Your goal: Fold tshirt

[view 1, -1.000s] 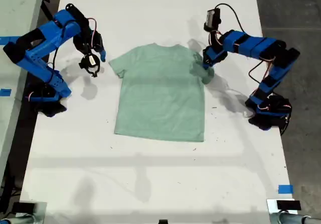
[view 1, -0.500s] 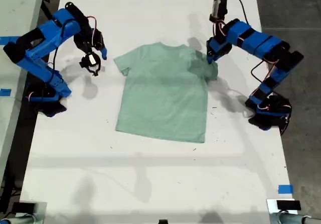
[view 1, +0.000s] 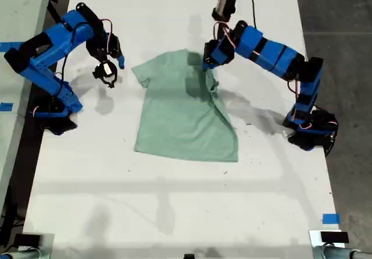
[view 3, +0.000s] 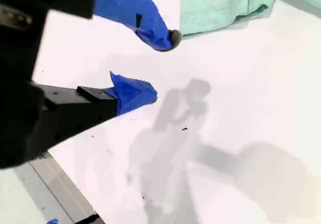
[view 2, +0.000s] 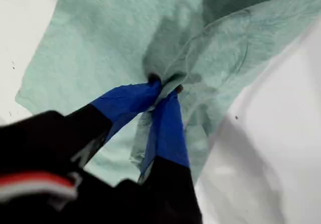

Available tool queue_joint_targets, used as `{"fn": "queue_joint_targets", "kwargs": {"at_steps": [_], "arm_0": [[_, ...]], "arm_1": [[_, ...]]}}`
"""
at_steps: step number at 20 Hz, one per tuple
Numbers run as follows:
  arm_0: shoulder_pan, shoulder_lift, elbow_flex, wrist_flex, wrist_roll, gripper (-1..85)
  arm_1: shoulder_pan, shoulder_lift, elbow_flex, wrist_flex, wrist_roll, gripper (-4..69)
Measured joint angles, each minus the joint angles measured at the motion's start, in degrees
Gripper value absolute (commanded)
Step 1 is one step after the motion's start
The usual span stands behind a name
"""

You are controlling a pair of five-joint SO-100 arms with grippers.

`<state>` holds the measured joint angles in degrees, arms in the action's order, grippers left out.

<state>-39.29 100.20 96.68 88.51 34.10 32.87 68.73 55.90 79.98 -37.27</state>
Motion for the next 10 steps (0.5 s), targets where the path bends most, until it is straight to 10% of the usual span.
{"fn": "queue_joint_targets", "kwargs": {"at_steps": [3,8,10], "arm_0": [[0.4,-0.2,0.0,0.0,0.0,11.1],[0.9,-0.9,0.0,0.0,0.0,12.4],[1.1,-1.1,0.0,0.0,0.0,12.5]], "arm_1": [[-1.8,-6.2,-0.9,-5.8,3.7,-0.8],[-3.3,-13.5,-1.0,-12.2,6.5,36.4],[-3.6,-14.4,-1.0,-12.5,6.7,30.6]]}}
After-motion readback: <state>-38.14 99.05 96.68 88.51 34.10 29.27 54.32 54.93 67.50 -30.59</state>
